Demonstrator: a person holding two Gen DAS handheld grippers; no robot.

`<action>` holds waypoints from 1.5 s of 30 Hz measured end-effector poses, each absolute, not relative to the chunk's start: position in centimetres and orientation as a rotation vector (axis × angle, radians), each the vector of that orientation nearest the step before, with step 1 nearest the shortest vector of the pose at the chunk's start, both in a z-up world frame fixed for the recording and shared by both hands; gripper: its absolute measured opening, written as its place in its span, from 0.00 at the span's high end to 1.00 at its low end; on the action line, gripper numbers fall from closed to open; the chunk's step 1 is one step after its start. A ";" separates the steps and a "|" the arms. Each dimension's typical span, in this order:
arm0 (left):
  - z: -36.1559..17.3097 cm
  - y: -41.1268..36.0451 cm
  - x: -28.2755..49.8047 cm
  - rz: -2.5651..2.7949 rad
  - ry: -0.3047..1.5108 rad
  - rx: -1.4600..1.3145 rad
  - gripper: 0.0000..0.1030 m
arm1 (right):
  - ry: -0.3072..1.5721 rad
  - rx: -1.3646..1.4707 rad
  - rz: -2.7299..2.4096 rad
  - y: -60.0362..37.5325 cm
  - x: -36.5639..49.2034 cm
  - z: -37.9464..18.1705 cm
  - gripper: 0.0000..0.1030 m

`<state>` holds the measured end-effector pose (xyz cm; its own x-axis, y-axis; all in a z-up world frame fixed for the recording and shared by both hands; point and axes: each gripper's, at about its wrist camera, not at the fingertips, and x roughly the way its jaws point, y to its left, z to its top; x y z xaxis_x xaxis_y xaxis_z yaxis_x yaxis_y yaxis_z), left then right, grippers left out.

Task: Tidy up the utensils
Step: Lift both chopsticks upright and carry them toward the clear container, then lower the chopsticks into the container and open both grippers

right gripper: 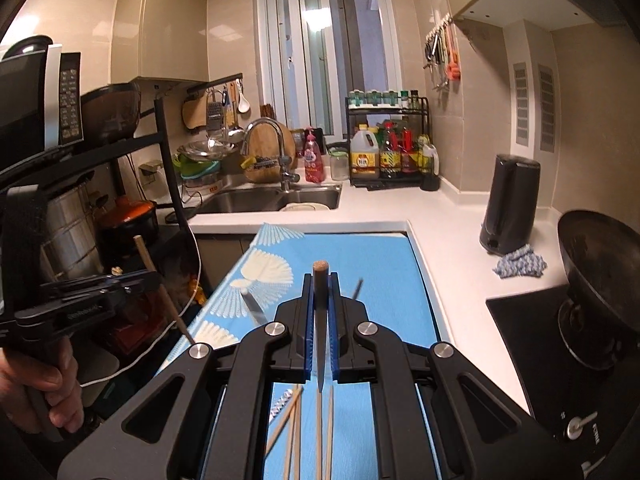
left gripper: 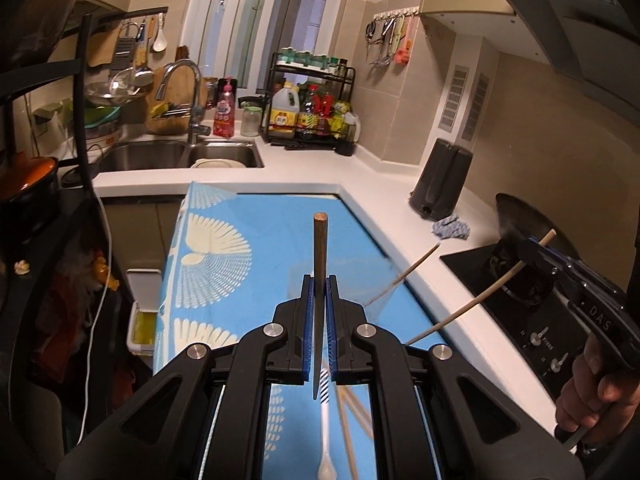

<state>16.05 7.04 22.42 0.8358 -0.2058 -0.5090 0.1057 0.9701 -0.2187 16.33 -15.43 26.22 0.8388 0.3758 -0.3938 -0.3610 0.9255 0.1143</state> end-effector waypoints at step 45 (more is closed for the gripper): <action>19.1 4.4 23.6 -0.082 0.502 -0.088 0.43 | 0.542 0.030 0.337 -13.5 24.3 20.3 0.66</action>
<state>23.62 4.44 19.12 0.8733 -0.1000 -0.4769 0.0566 0.9929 -0.1045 24.32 -13.51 20.30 0.8032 0.3224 -0.5009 -0.3068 0.9447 0.1162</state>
